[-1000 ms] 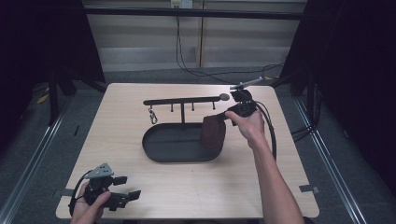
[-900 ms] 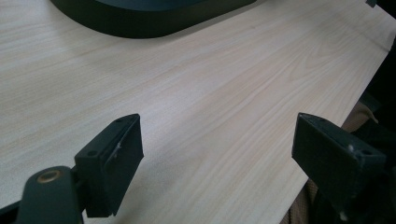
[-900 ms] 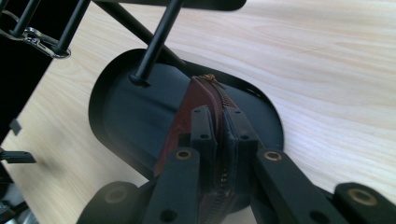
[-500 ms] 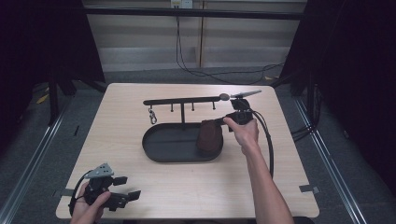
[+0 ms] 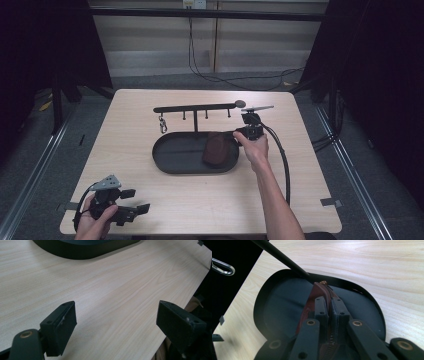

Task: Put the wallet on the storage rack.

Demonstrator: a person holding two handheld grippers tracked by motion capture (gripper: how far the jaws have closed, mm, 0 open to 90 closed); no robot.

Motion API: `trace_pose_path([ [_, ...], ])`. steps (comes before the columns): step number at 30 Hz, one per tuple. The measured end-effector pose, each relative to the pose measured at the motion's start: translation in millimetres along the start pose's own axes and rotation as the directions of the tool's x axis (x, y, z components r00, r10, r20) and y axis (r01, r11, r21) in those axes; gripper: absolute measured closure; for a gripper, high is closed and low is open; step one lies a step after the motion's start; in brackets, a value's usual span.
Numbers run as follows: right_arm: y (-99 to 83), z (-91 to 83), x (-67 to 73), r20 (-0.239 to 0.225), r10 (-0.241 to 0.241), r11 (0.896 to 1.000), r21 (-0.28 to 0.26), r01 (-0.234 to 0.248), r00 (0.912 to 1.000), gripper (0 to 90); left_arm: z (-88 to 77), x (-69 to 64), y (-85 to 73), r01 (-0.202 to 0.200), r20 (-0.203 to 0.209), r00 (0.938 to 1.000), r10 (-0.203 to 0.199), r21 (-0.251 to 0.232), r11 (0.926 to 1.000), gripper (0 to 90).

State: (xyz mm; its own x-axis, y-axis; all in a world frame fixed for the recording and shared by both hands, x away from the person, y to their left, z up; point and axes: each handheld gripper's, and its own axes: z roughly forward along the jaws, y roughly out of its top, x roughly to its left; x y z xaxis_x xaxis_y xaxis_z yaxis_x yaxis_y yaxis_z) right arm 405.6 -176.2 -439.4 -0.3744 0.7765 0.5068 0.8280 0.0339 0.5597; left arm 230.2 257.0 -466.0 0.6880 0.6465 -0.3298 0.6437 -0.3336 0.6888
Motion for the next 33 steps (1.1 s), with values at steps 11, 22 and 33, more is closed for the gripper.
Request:
trace_pose_path([
  [11, -14.2, 14.5, -8.1, 0.013, -0.008, 1.000, -0.003, 0.008, 0.9999, 82.4, -0.2, -0.8, -0.2, -0.008, 0.001, 1.0000, 0.008, -0.003, 1.0000, 16.4],
  [22, -19.5, 21.3, -10.6, 0.087, -0.031, 1.000, 0.004, 0.031, 0.9957, 76.4, 0.1, -0.7, -0.1, -0.007, -0.004, 1.0000, 0.007, 0.000, 1.0000, 16.4],
  [33, -16.8, 8.7, -7.6, 0.067, -0.048, 0.998, -0.028, 0.050, 0.9966, 50.7, 0.2, 0.5, 0.1, -0.005, -0.008, 1.0000, 0.005, -0.002, 1.0000, 16.4],
])
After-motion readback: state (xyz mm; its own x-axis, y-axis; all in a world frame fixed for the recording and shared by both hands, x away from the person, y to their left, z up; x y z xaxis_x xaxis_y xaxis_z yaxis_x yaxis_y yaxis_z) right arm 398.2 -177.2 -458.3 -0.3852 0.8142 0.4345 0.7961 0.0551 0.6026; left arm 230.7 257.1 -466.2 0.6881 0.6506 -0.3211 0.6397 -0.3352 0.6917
